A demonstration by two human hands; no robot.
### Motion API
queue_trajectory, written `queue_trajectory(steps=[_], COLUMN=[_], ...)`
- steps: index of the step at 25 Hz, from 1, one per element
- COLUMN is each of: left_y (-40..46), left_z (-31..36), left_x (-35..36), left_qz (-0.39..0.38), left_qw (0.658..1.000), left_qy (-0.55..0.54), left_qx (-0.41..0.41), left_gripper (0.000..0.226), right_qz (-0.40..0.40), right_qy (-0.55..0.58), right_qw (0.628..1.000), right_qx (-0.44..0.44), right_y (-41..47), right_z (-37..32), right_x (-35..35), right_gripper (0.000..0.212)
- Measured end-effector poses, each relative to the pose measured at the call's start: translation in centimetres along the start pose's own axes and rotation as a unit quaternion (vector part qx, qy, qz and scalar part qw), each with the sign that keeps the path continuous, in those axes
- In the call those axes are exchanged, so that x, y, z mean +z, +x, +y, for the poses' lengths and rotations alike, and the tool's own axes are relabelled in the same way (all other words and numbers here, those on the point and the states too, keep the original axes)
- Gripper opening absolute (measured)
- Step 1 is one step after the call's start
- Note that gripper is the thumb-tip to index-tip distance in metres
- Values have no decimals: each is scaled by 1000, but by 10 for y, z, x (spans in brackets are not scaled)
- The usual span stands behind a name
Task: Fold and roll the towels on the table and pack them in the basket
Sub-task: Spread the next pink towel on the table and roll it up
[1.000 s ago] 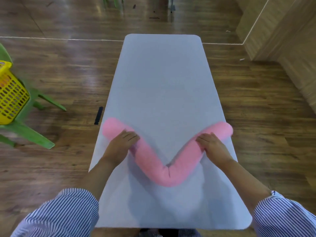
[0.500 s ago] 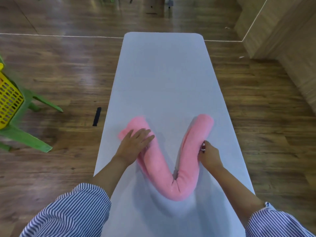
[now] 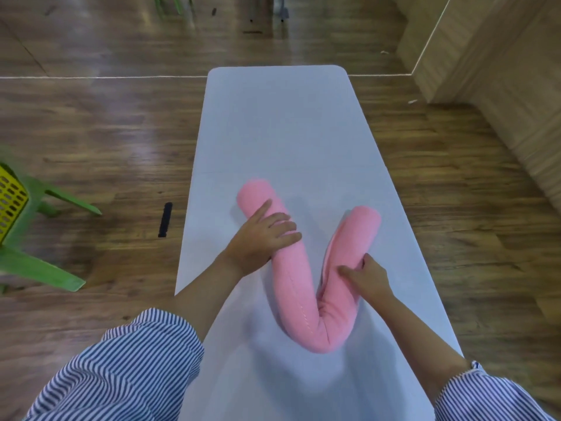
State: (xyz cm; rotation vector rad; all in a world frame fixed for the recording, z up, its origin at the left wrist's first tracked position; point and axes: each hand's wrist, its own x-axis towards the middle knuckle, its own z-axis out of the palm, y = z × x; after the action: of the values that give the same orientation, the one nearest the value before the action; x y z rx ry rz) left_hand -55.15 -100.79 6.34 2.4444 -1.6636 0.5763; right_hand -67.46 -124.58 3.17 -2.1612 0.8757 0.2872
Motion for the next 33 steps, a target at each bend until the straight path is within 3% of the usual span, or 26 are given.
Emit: queue_trajectory(steps=[2, 4, 6, 11, 15, 17, 22, 26, 27, 29, 30, 33], left_y=[-23, -51, -67, -71, -97, -109, -112, -114, -110, -102, -100, -107], left_z=[-2, -2, -2, 3, 3, 4, 10, 12, 14, 22, 27, 38], left_x=[2, -2, -4, -8, -6, -6, -12, -6, -5, -6, -5, -7], left_qz=[-147, -357, -422, -404, -264, -204, -256, -264, -257, -238, -230, -240], left_qw=[987, 922, 890, 888, 928, 956, 957, 945, 946, 949, 948, 941], left_qy=[-62, -106, -102, -131, -173, -110, -7, -25, -23, -11, -8, -35], left_qx=[-35, -111, -138, -173, -197, -181, -140, -189, -195, -208, -218, -237], left_gripper=[53, 60, 60, 50, 59, 76, 102, 106, 102, 95, 92, 94], right_qz=[1, 5, 4, -43, -88, -130, -257, -228, -216, -194, -173, -113], right_qy=[-14, -35, -55, -89, -121, -132, -166, -185, -237, -382, -438, -480], right_qw=[1000, 999, 997, 990, 975, 963, 911, 932, 925, 879, 854, 824], right_qx=[-16, -35, -49, -101, -164, -194, -276, -213, -203, -208, -221, -280], right_y=[-1, -1, -1, -8, -18, -24, -45, -57, -64, -81, -86, -77], right_z=[-1, -1, -5, -24, -44, -59, -86, -87, -85, -80, -78, -69], right_x=[2, 6, 9, 20, 40, 53, 91, 81, 79, 77, 78, 74], right_gripper=[44, 45, 49, 83, 84, 82, 83, 75, 89, 130, 138, 123])
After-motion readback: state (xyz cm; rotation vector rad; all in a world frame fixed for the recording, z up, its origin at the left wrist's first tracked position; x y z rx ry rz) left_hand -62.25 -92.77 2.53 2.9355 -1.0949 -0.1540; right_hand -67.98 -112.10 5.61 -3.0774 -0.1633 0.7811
